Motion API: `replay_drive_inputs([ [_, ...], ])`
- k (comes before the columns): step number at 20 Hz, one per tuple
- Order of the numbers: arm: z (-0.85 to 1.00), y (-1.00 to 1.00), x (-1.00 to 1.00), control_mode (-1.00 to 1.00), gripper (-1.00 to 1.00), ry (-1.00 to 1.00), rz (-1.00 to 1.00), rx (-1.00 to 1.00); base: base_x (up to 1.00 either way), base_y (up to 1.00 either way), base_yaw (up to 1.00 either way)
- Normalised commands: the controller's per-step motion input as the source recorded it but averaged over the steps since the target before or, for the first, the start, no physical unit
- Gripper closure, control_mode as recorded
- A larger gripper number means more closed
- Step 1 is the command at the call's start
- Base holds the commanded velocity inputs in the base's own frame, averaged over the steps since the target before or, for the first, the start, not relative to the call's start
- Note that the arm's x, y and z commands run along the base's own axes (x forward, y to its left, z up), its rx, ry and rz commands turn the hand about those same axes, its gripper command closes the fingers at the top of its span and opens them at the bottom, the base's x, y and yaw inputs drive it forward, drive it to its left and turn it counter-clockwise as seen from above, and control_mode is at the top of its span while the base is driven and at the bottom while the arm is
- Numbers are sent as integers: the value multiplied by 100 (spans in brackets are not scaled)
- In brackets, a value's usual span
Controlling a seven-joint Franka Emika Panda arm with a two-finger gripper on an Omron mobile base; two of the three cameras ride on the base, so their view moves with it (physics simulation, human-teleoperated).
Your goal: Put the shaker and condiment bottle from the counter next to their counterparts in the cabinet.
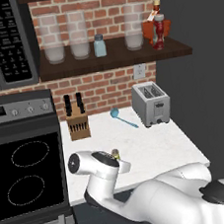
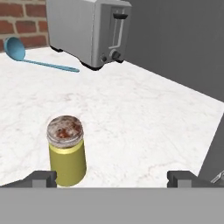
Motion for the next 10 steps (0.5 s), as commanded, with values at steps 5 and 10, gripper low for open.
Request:
replay_drive_inputs([
  [5,-2,-5,4,-100,-100,0,0,0,0,0,0],
  [10,-4,-3,3,-100,-100,0,0,0,0,0,0],
])
